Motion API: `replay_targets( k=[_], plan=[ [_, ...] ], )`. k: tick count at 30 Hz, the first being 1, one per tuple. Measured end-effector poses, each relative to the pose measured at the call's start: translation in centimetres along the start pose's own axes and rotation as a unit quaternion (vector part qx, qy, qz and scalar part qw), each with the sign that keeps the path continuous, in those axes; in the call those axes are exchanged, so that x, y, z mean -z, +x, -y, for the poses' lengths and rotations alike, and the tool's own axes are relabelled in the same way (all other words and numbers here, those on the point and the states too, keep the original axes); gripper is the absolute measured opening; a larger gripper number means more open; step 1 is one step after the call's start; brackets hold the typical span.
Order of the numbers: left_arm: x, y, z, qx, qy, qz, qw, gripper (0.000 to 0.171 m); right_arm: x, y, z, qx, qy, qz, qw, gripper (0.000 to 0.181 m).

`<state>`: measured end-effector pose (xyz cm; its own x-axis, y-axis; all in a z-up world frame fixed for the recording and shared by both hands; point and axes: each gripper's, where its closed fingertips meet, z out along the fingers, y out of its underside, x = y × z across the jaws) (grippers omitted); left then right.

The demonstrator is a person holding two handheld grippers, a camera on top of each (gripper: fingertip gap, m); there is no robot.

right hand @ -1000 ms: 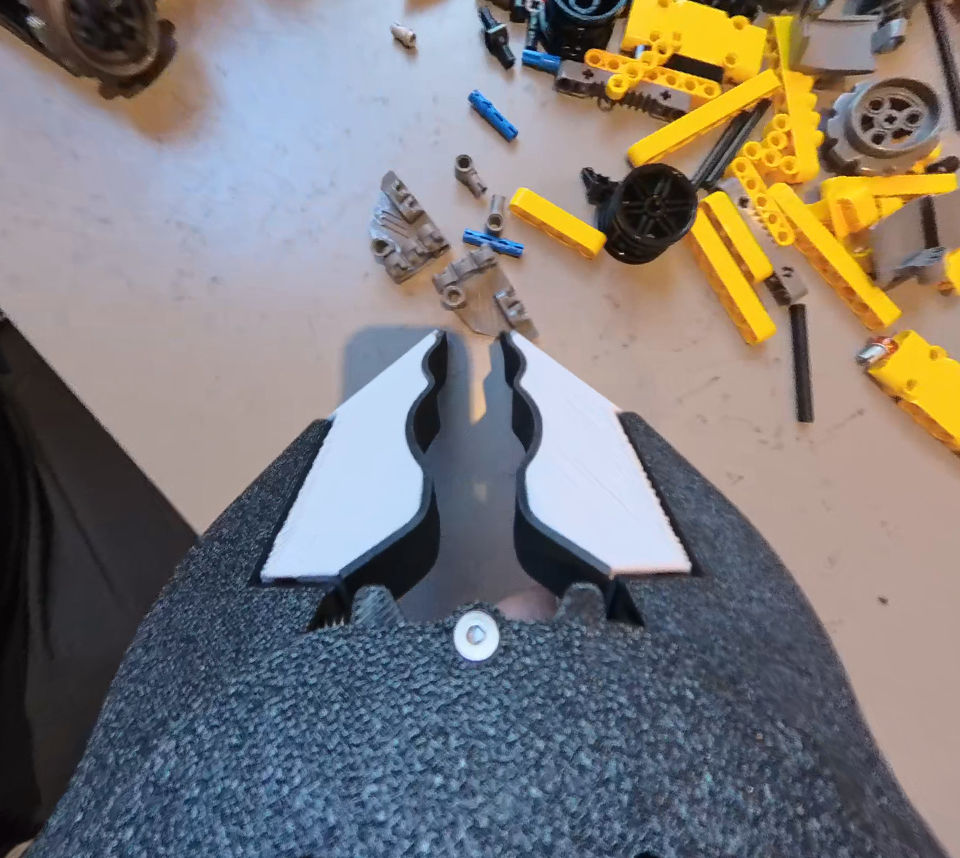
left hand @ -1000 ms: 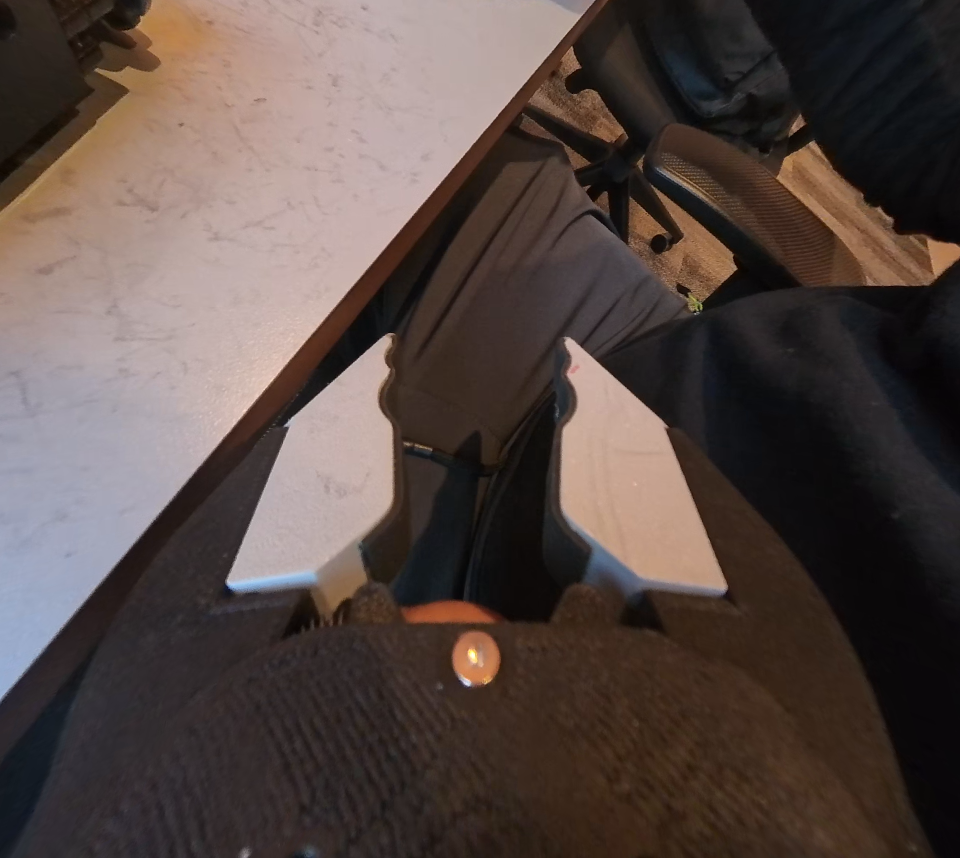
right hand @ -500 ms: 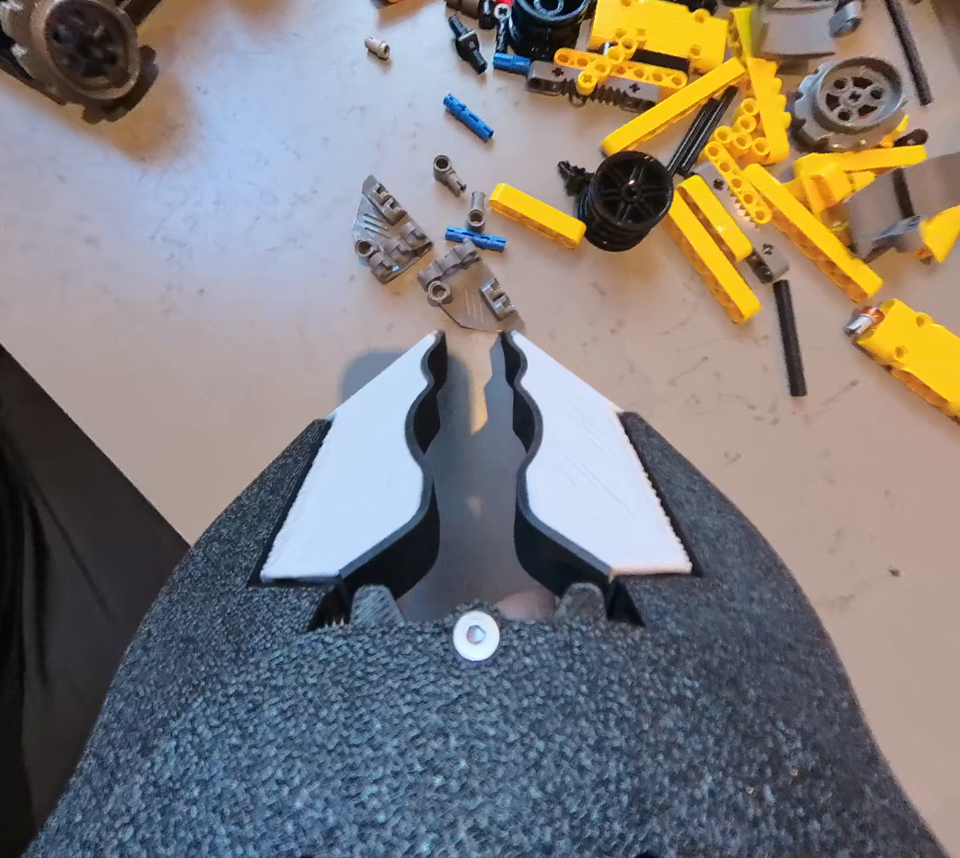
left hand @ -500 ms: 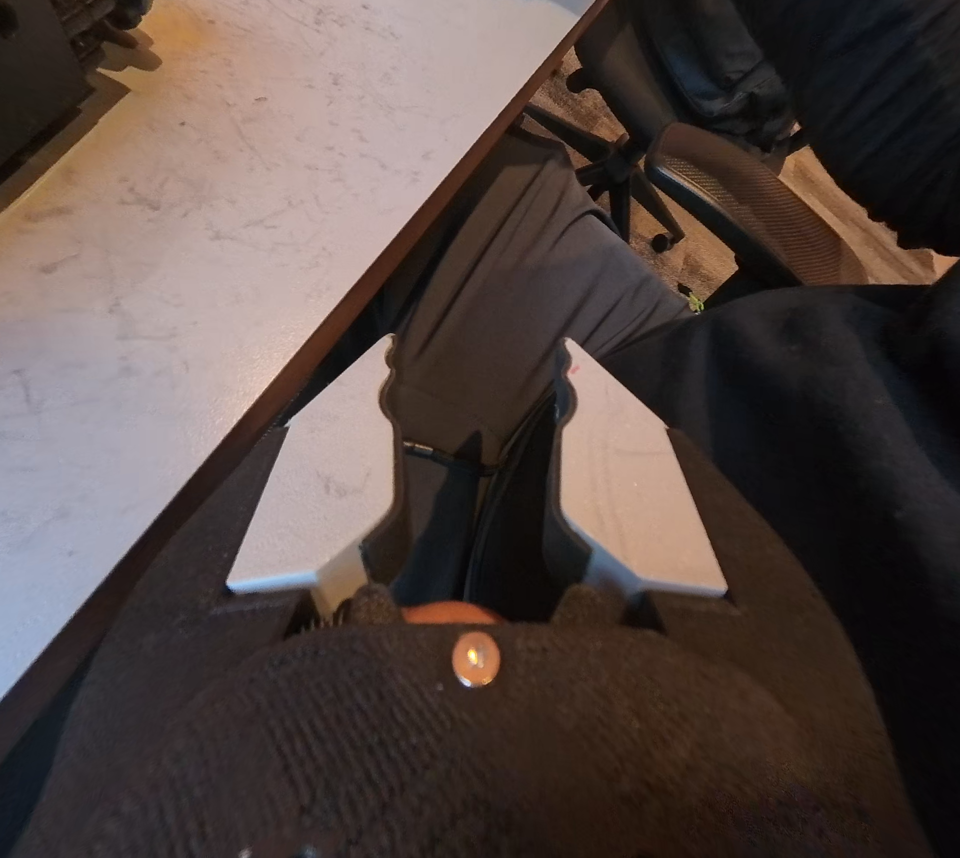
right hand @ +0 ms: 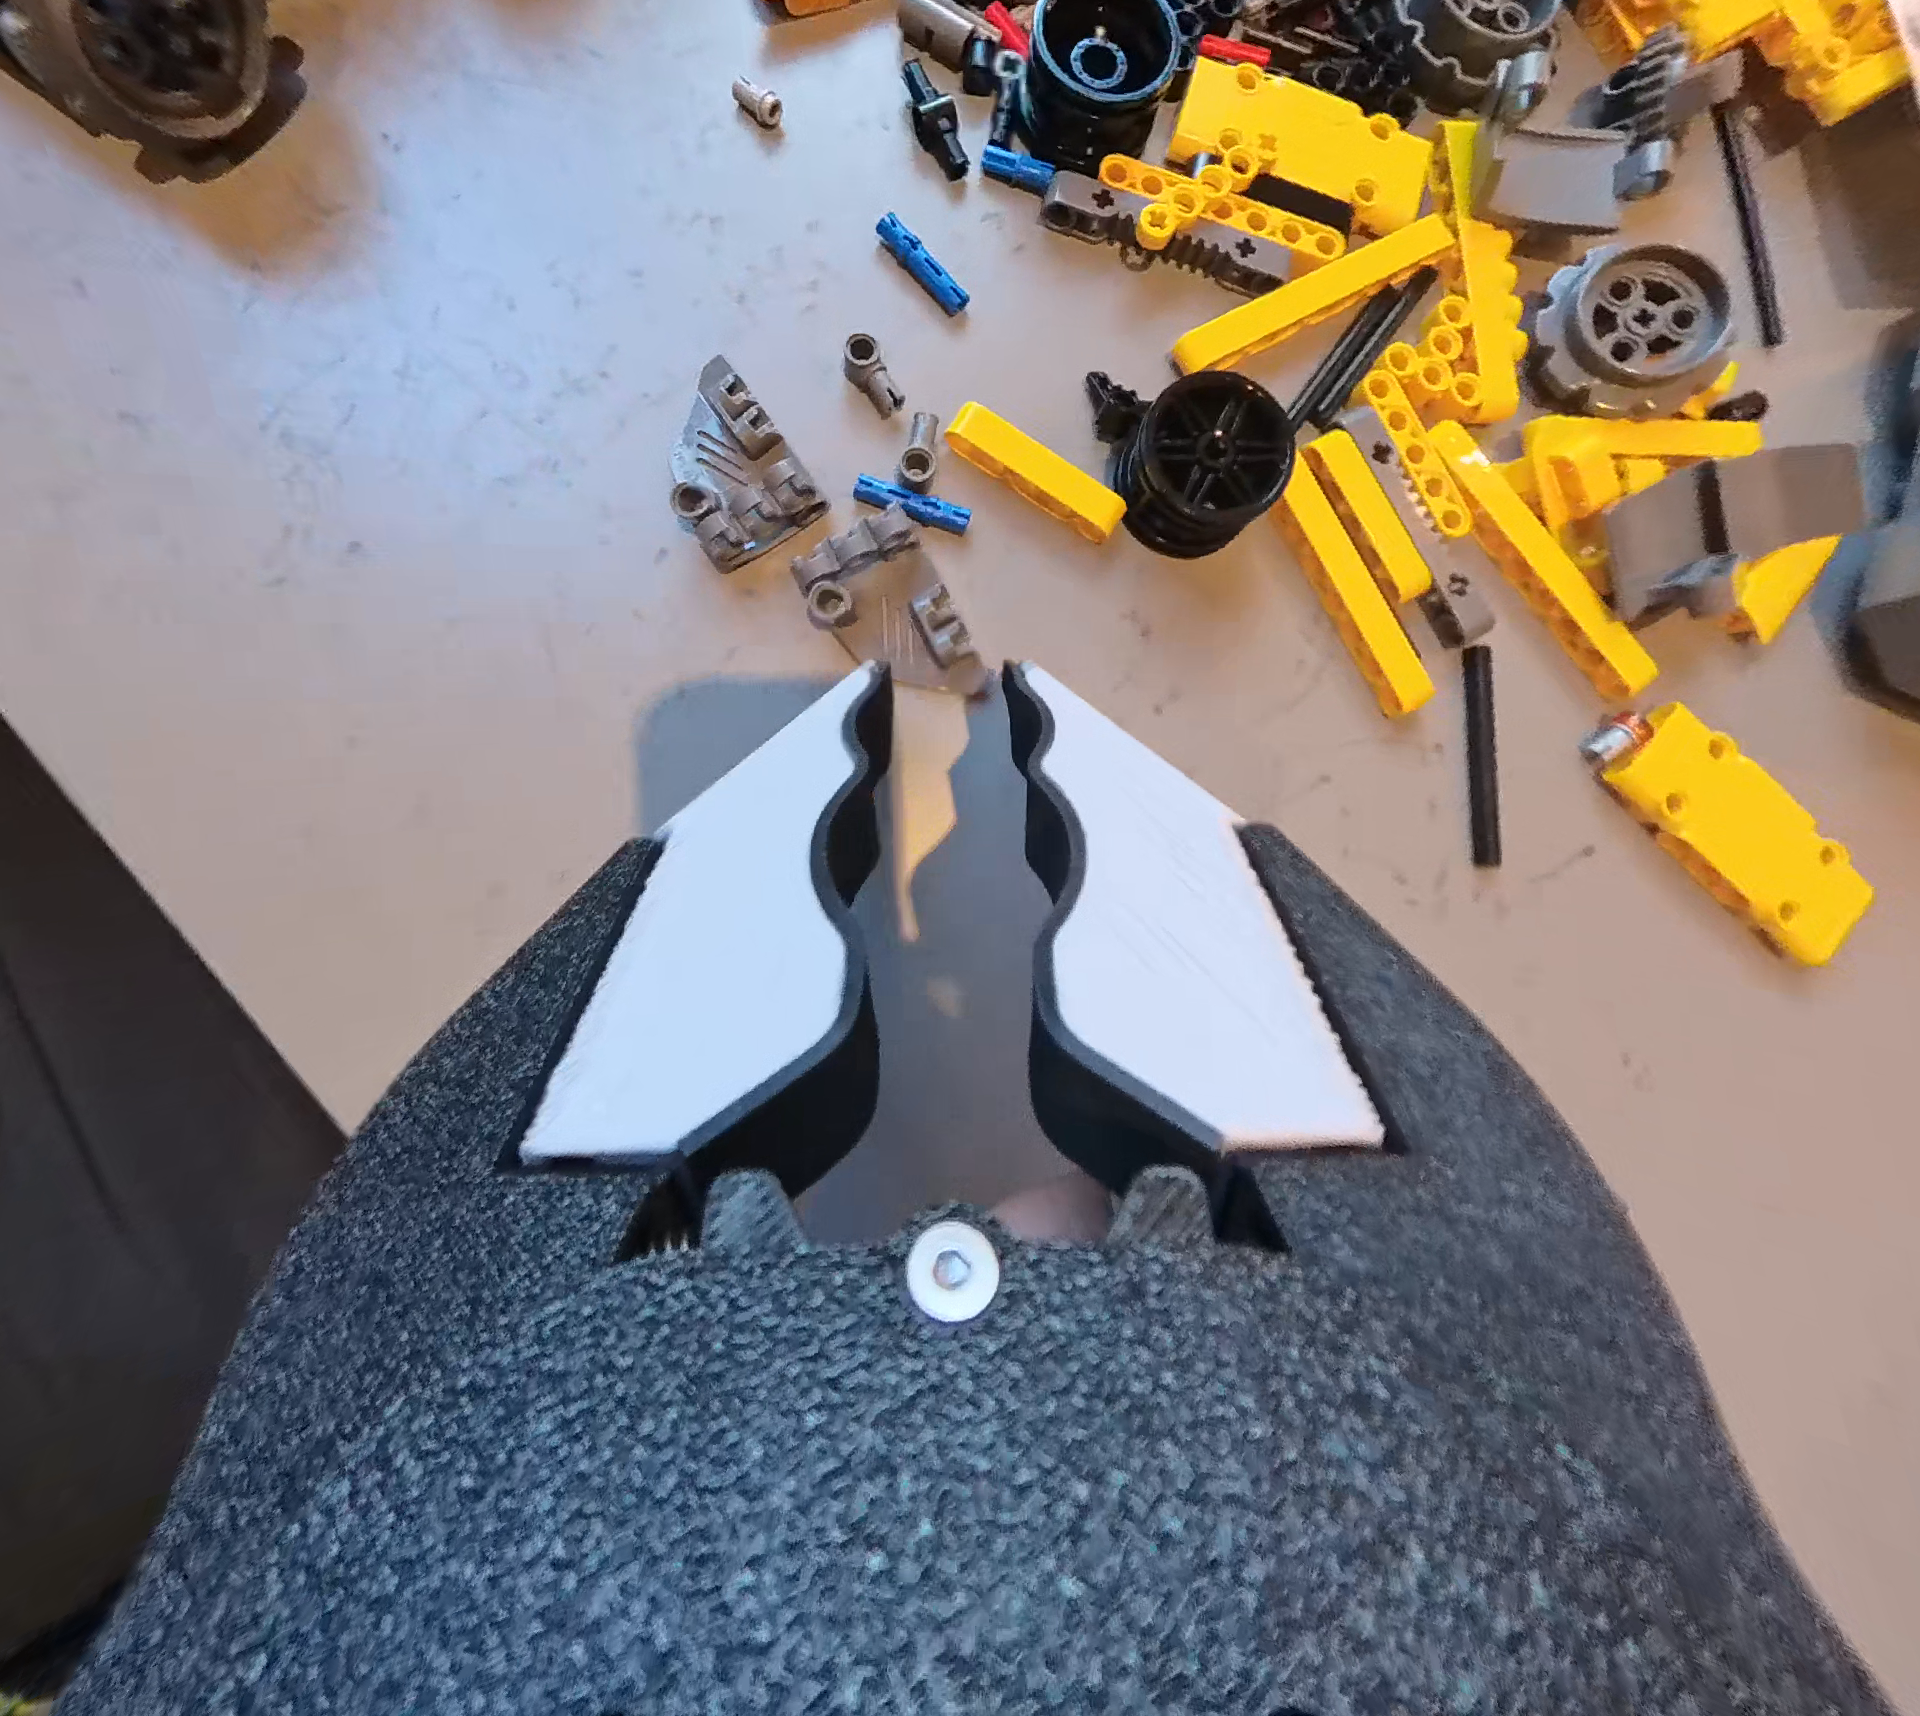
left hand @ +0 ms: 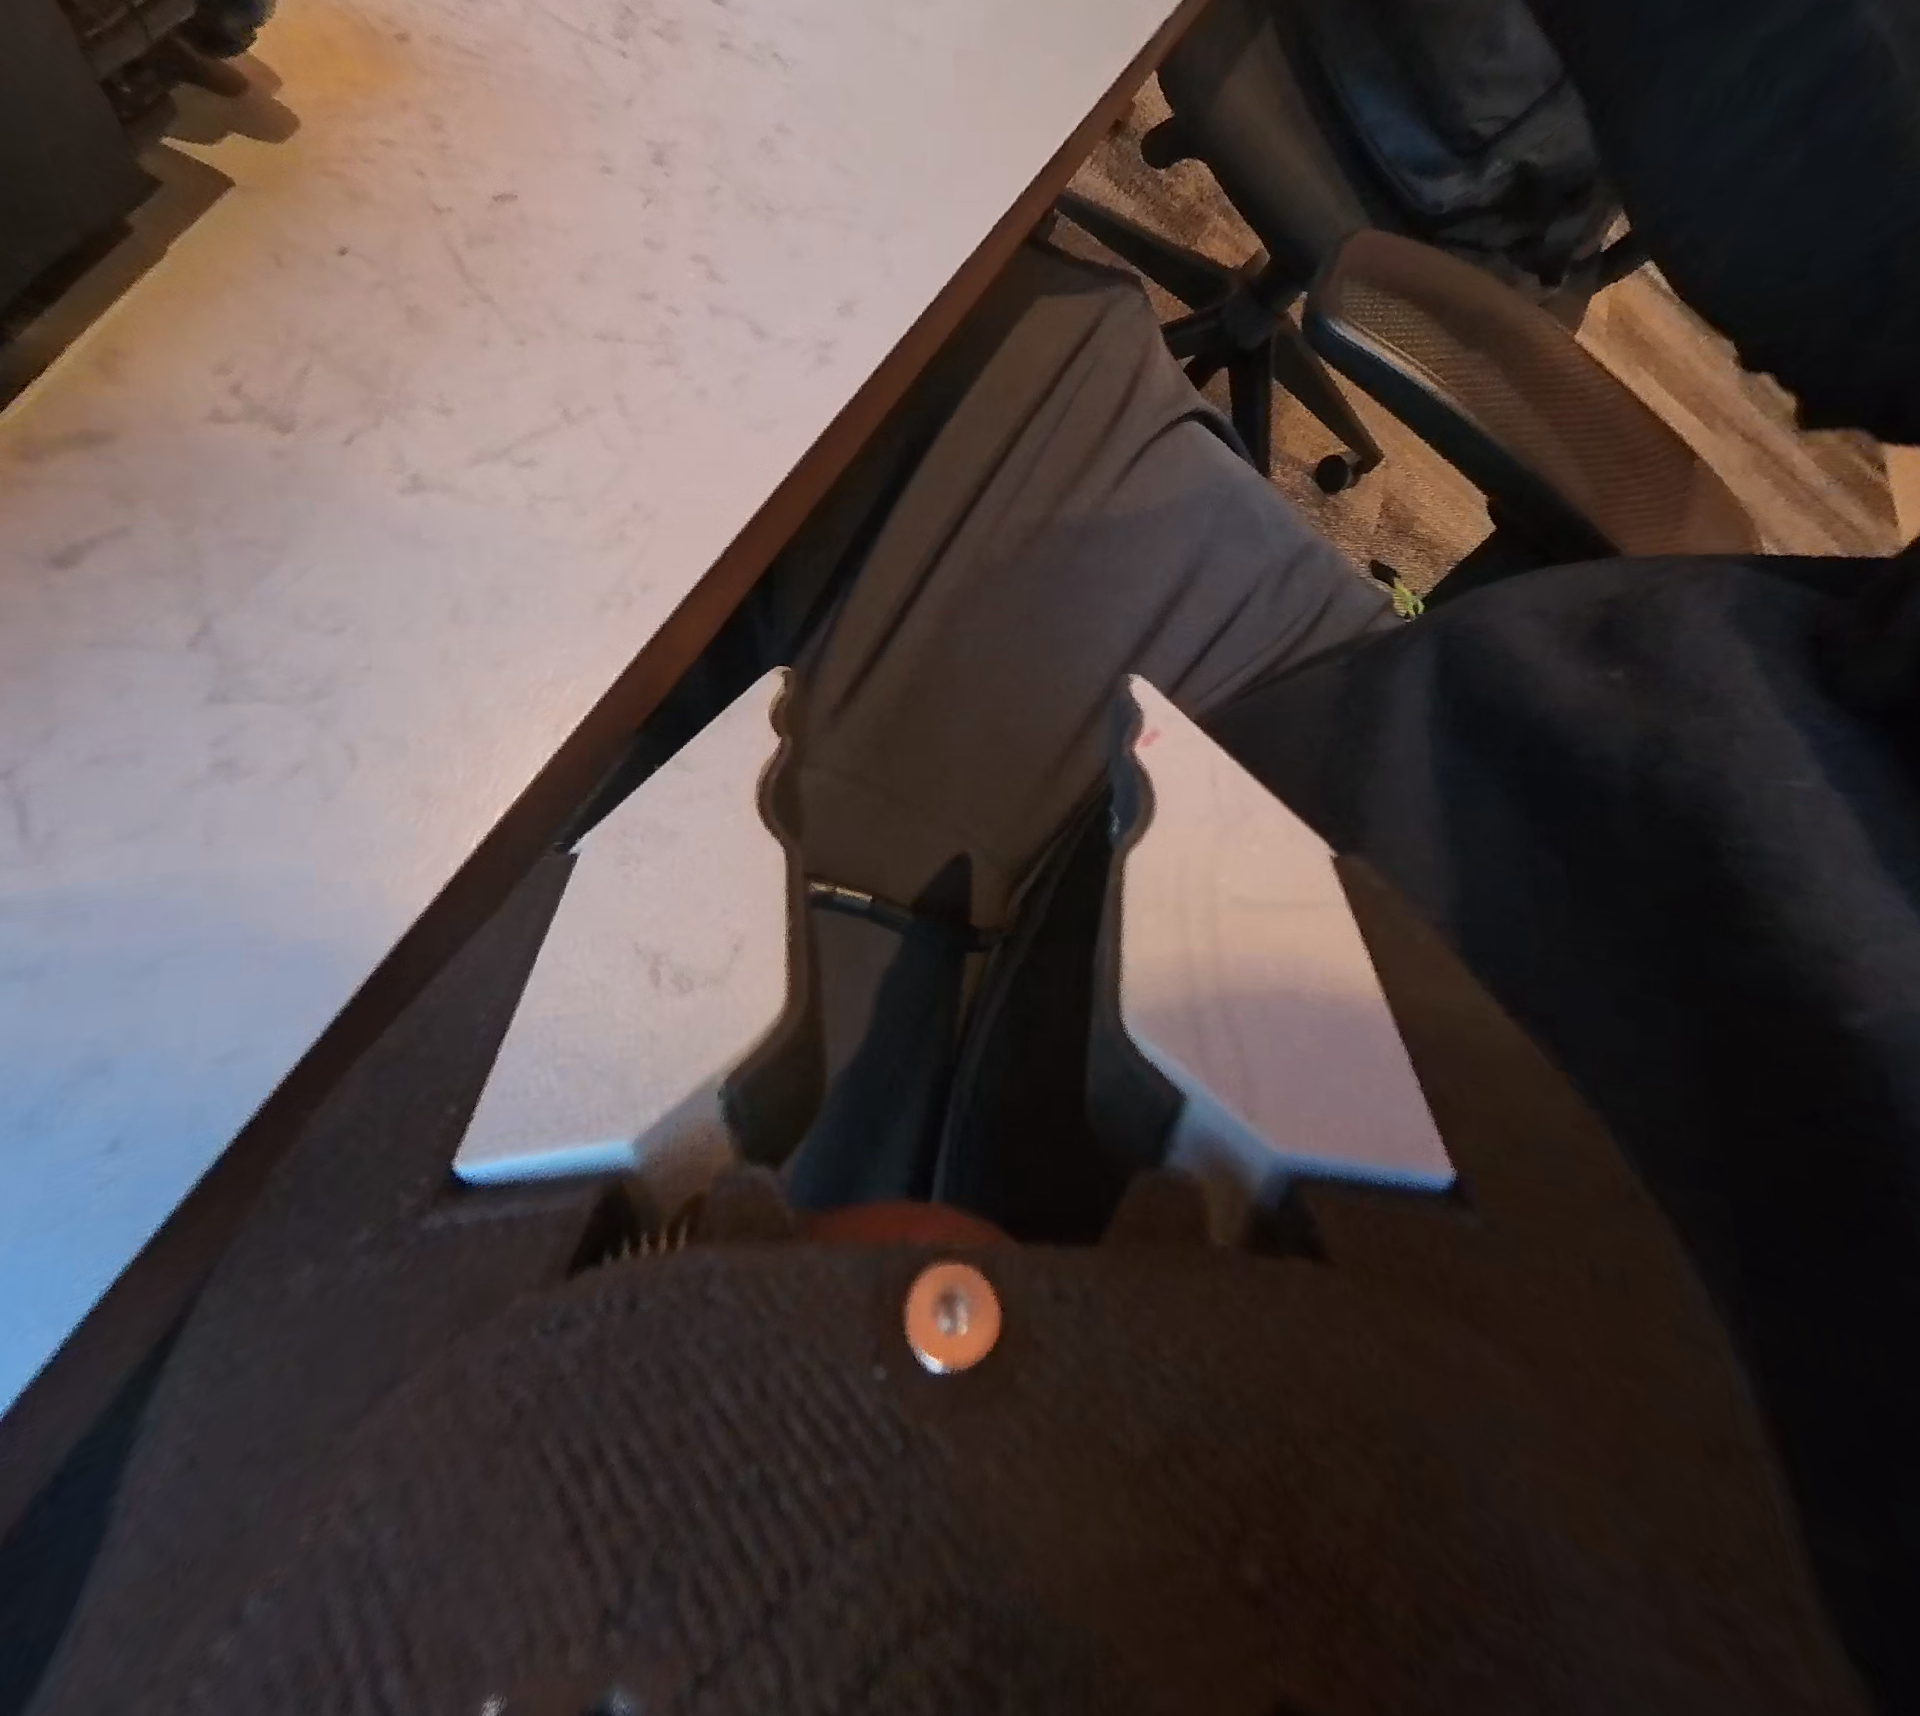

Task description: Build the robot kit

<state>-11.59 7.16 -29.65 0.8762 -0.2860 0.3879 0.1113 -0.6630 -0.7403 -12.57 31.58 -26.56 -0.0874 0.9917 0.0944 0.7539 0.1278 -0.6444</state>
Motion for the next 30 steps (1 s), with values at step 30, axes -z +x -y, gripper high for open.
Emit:
replay_targets(
  k=[30],
  plan=[
    [0.0, 0.1, -0.1, -0.003, -0.002, -0.003, 1.000, 0.058, 1.7, -4.6, 0.5, 0.037, 0.017, 0.154, 0.987, 0.019]
  ],
)
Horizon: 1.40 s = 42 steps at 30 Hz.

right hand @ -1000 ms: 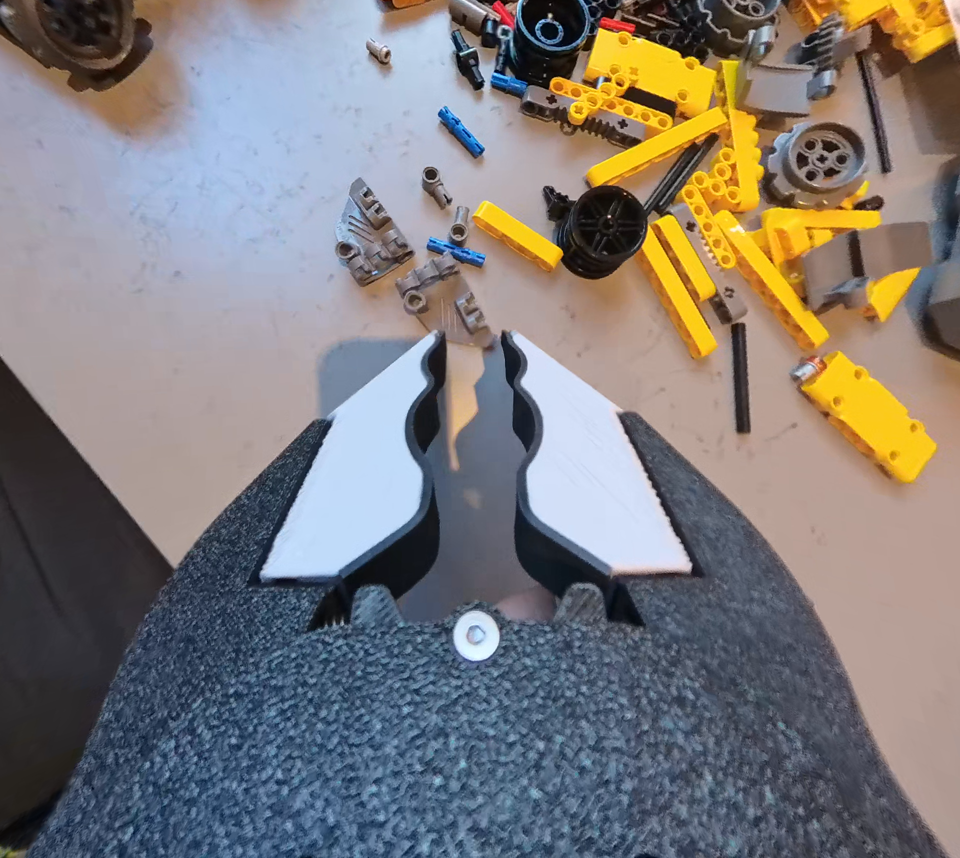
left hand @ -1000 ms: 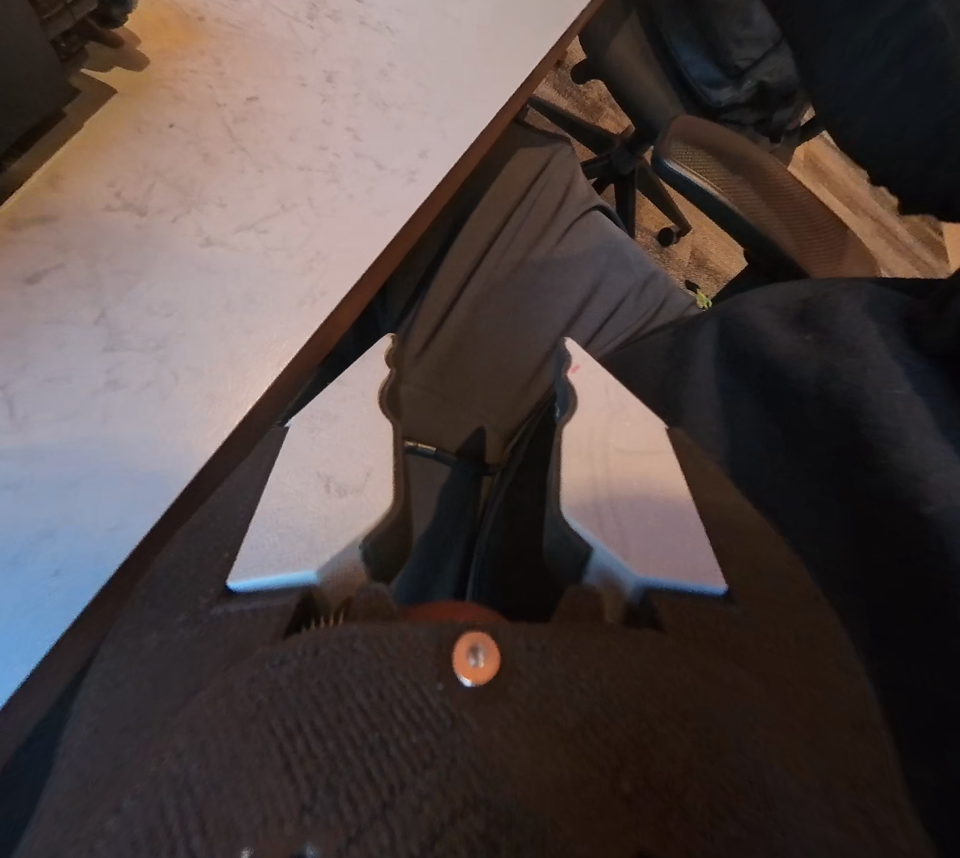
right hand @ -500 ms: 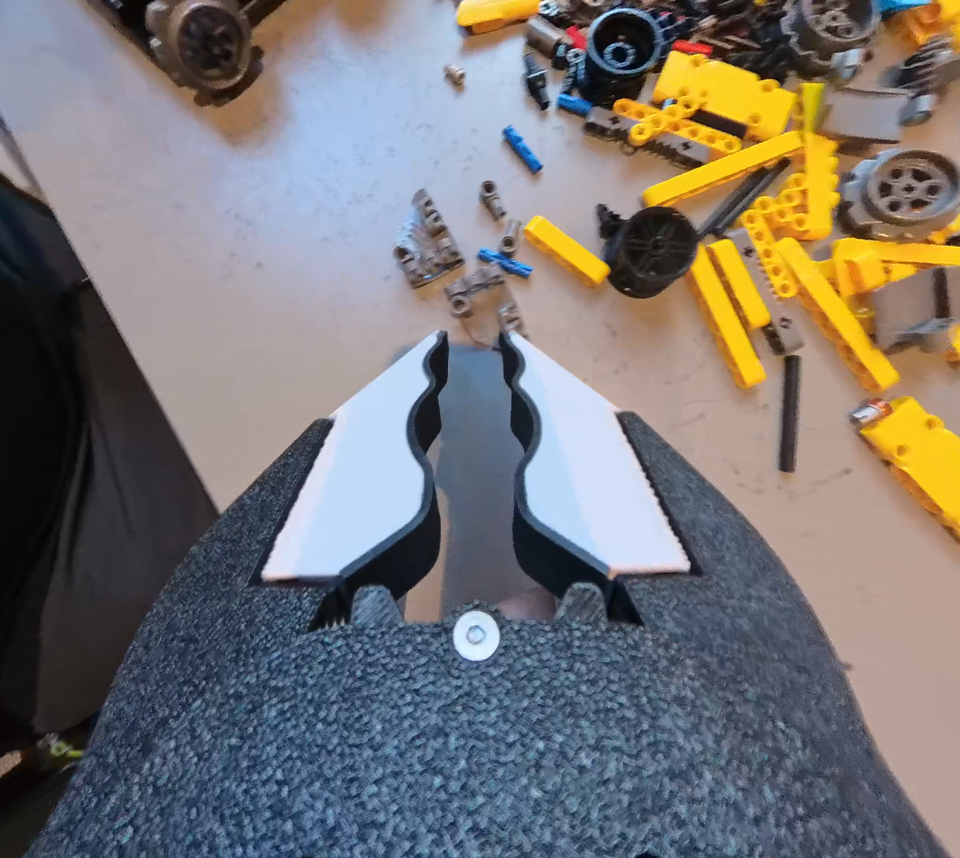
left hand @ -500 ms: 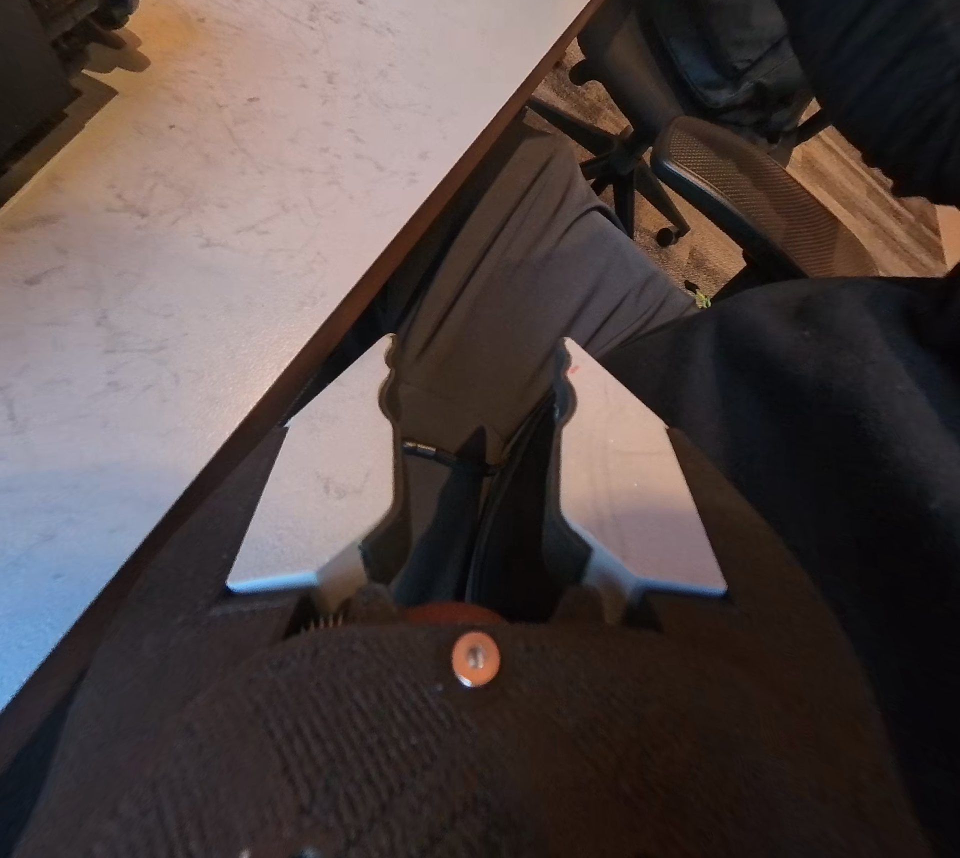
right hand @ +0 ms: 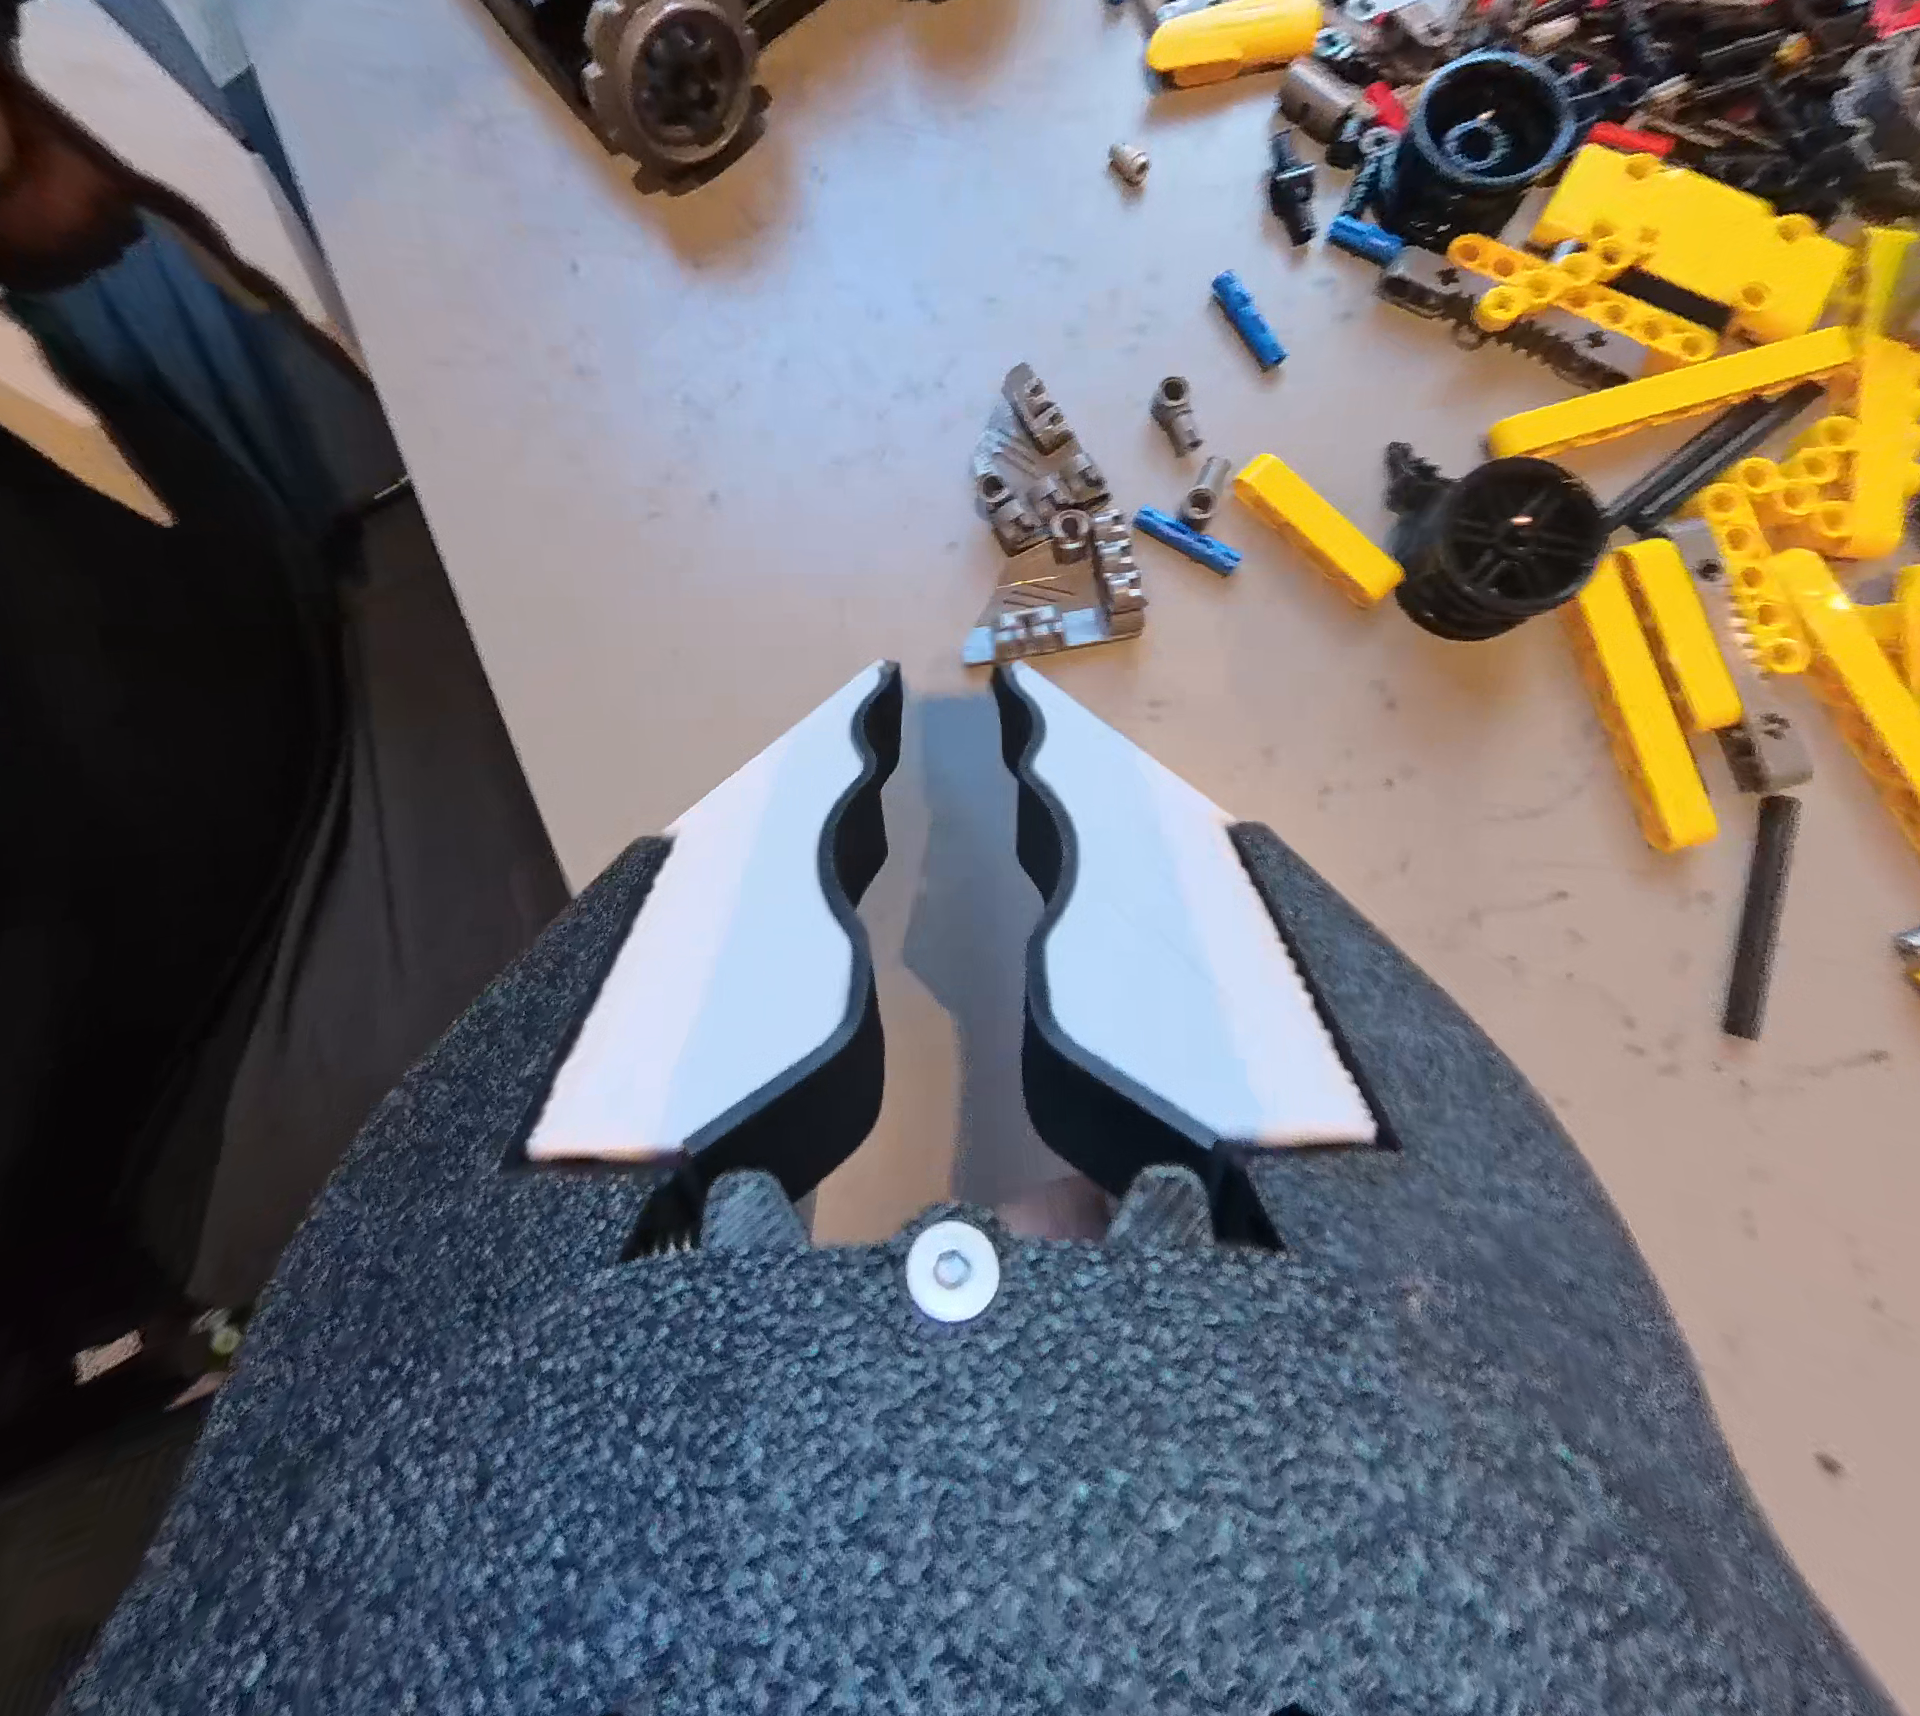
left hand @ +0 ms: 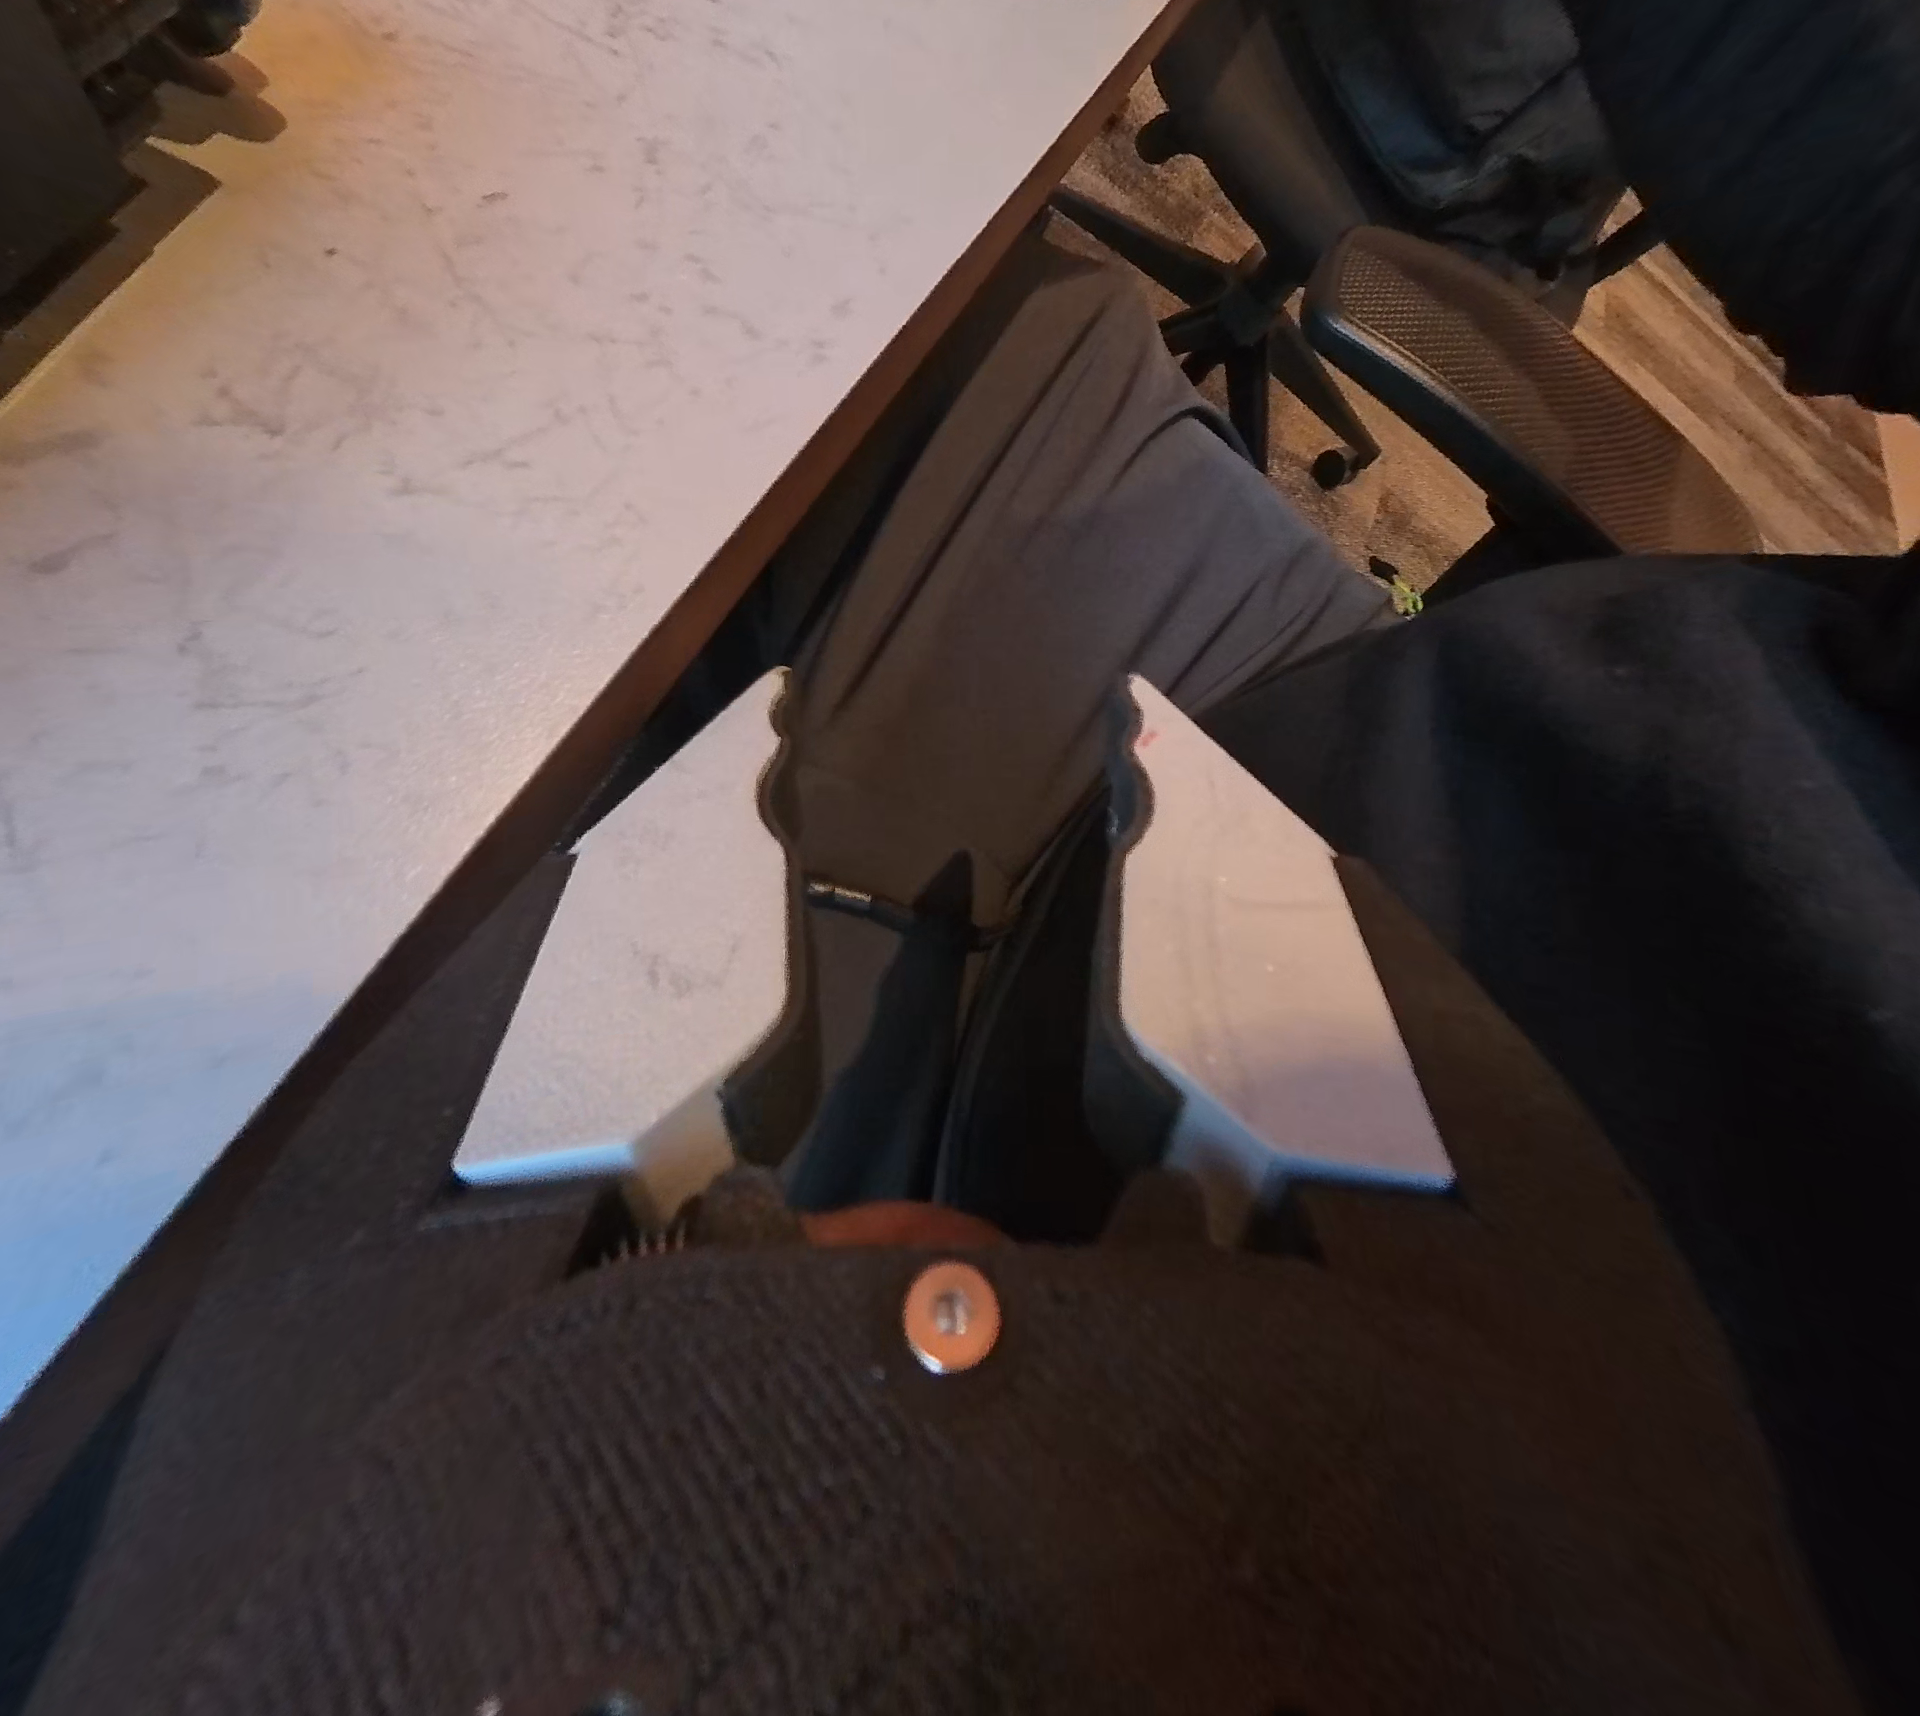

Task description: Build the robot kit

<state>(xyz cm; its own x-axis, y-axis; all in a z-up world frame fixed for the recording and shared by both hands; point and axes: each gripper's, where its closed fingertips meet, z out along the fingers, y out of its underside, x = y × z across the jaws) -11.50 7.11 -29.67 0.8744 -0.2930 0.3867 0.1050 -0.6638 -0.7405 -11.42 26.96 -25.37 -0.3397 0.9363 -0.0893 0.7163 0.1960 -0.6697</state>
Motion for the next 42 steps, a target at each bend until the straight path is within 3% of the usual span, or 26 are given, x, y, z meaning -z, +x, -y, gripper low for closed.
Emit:
replay_targets(
  k=[3, 11, 16, 22, 27, 31, 33, 39, 42],
  plan=[
    [0.0, 0.0, 0.0, -0.002, -0.001, 0.002, 1.000, 0.058, 0.1, 2.4, 0.2, -0.017, 0.000, -0.051, 0.999, 0.019],
    [-0.1, -0.1, 0.0, -0.002, -0.002, 0.003, 1.000, 0.058, -1.3, 3.7, 1.9, 0.001, 0.011, -0.063, 0.998, 0.022],
    [0.0, -0.1, -0.1, -0.006, -0.001, 0.007, 1.000, 0.058, -1.6, 4.7, 0.3, 0.005, -0.040, -0.100, 0.994, 0.007],
    [0.1, -0.1, 0.0, -0.002, 0.000, 0.002, 1.000, 0.058, 1.4, 7.0, -1.7, -0.109, -0.022, -0.205, 0.973, 0.007],
    [-0.1, 0.1, -0.1, -0.006, -0.004, 0.000, 1.000, 0.058, 2.0, 8.2, -3.0, -0.189, 0.010, -0.256, 0.948, 0.007],
    [-0.1, 0.0, -0.2, -0.011, -0.007, 0.008, 1.000, 0.058, 2.6, 8.7, -4.0, -0.247, 0.036, -0.263, 0.932, 0.008],
    [-0.2, -0.1, -0.2, -0.010, -0.006, 0.008, 1.000, 0.058, 3.0, 8.3, -3.8, -0.247, 0.048, -0.255, 0.934, 0.025],
    [-0.3, 0.1, -0.3, -0.015, -0.010, 0.008, 1.000, 0.058, 4.8, 7.9, -3.0, -0.222, 0.068, -0.283, 0.931, 0.025],
    [-0.3, 0.0, -0.4, -0.016, -0.011, 0.011, 1.000, 0.058, 4.5, 6.4, -1.9, -0.226, 0.104, -0.258, 0.934, 0.025]
  ],
)
